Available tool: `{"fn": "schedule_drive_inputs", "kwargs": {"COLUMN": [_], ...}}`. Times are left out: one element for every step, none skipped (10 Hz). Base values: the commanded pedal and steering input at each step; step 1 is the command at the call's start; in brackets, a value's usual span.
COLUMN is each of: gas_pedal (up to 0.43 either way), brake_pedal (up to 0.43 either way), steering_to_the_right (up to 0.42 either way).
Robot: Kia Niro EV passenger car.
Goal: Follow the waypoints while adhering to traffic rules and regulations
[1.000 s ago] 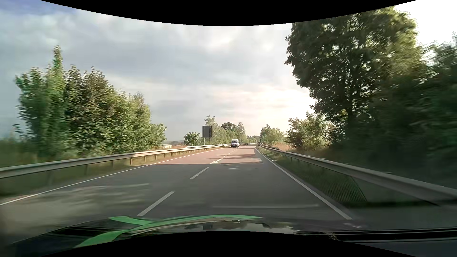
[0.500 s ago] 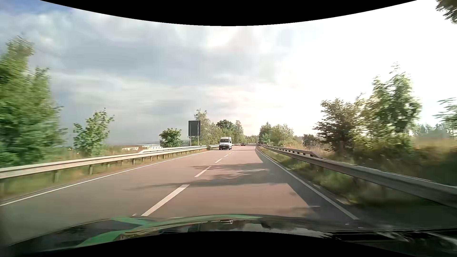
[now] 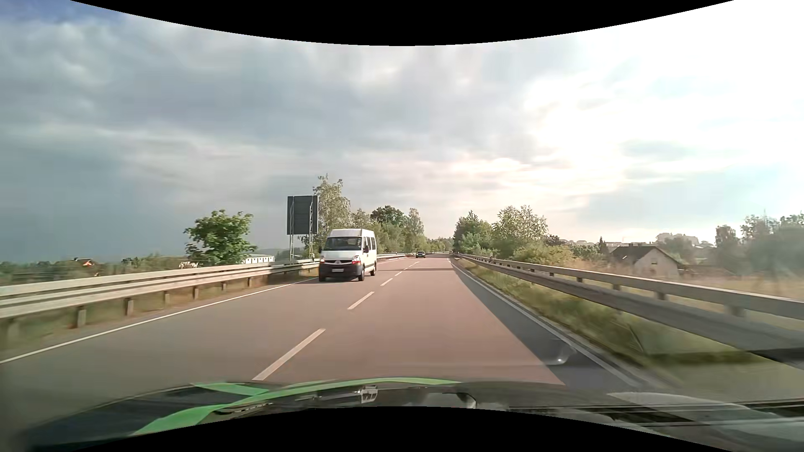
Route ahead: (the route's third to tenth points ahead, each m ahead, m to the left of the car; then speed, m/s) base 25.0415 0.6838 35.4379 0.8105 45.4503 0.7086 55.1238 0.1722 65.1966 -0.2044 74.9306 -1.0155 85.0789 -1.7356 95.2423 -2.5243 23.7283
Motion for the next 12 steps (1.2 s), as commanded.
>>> {"fn": "schedule_drive_inputs", "kwargs": {"gas_pedal": [0.268, 0.268, 0.28, 0.287, 0.299, 0.299, 0.299, 0.311, 0.311, 0.311, 0.311, 0.299], "brake_pedal": [0.0, 0.0, 0.0, 0.0, 0.0, 0.0, 0.0, 0.0, 0.0, 0.0, 0.0, 0.0], "steering_to_the_right": [0.005, 0.005, 0.005, 0.005, 0.005, 0.005, 0.005, 0.005, 0.005, 0.005, 0.004, 0.004]}}
